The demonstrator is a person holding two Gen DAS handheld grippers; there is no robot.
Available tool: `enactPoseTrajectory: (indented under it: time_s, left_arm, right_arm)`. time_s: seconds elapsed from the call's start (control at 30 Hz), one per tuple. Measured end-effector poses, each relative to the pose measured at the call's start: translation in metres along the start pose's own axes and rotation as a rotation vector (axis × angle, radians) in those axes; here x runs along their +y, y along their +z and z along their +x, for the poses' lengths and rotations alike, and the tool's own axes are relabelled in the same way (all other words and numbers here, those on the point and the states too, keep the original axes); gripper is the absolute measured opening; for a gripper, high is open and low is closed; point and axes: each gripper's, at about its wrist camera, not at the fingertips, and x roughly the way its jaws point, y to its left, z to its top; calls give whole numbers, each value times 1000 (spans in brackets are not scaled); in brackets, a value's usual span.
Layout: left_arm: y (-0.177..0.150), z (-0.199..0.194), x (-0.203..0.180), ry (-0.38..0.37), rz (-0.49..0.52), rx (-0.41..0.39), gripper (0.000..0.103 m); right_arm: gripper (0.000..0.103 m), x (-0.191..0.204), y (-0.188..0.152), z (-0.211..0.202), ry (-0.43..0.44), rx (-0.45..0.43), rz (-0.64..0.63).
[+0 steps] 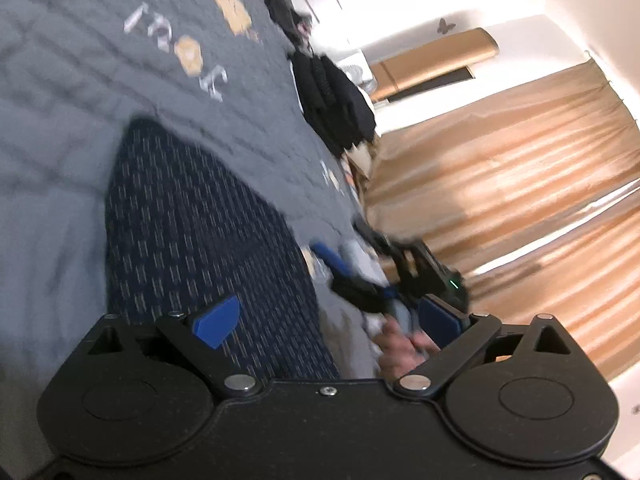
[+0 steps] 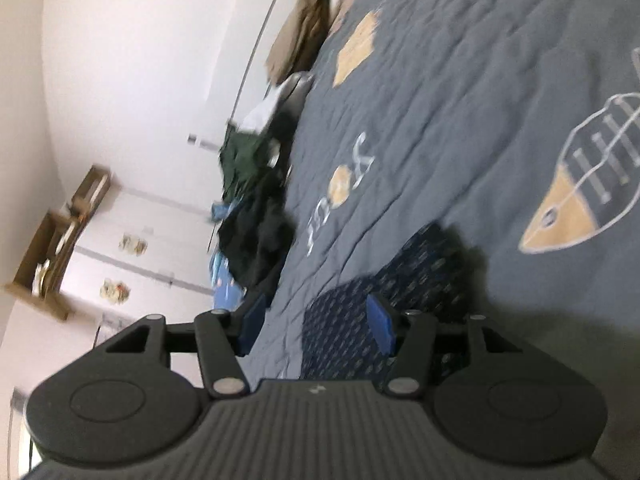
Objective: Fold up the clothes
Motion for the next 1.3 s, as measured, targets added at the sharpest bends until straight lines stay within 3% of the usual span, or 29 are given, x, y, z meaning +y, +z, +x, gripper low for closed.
enactPoseTrajectory:
  time_s: [0.03, 0.2, 0.33, 0.43, 0.5, 0.53, 0.57, 0.6, 0.67, 0.8, 0.87, 0.93, 1.03, 1.1, 1.2, 1.27, 1.3]
  left_arm:
    - [8, 2, 1, 26, 13, -12, 96]
    - [52, 19, 5, 315, 155, -45, 92]
    - [71, 38, 16, 434, 197, -16, 89]
    - [78, 51, 29, 481, 207, 17, 79]
    - [80, 60, 41, 511, 193, 47, 51]
    - [81, 63, 48, 513, 174, 59, 44]
    - [83, 65, 56, 489, 133, 61, 28]
    - [84, 65, 60, 464, 113, 55, 22]
    - [85, 66, 58, 437, 141, 46, 15]
    - [89, 71, 33, 445, 280, 0, 13]
    - [94, 75, 28, 441, 304, 0, 13]
    - [97, 83, 33, 487, 305, 27, 14]
    - [98, 83, 44, 547, 266, 22, 30]
    - [99, 67, 45, 525, 212, -34, 33]
    - [100, 38, 33, 408, 136, -93, 33]
    - [89, 28, 16, 248, 117, -40, 35]
    - [81, 26, 7, 175, 119, 2, 50]
  right_arm:
    - [55, 2, -1, 2, -1, 11, -8]
    - [56, 5, -4, 6, -10, 36, -11]
    - [56, 4, -1, 9, -18, 34, -14]
    - [57, 2, -1, 9, -19, 36, -10]
    - [57, 0, -2, 10, -24, 41, -6]
    - [57, 0, -2, 11, -25, 45, -6]
    - [57, 0, -3, 12, -24, 49, -7]
    - [57, 1, -4, 13, -23, 54, -6]
    - [58, 2, -5, 14, -21, 64, -13]
    - [58, 4, -4, 14, -14, 59, -19]
    - [58, 5, -4, 13, -14, 50, -23]
    - [58, 4, -5, 12, -19, 46, -22]
    - [58, -2, -5, 12, -52, 38, -18]
    - [58, -9, -4, 12, -71, 34, -7]
    - [58, -13, -3, 10, -70, 21, 12]
    - [58, -11, -2, 10, -71, 17, 7]
    - [58, -11, -3, 11, -72, 18, 5]
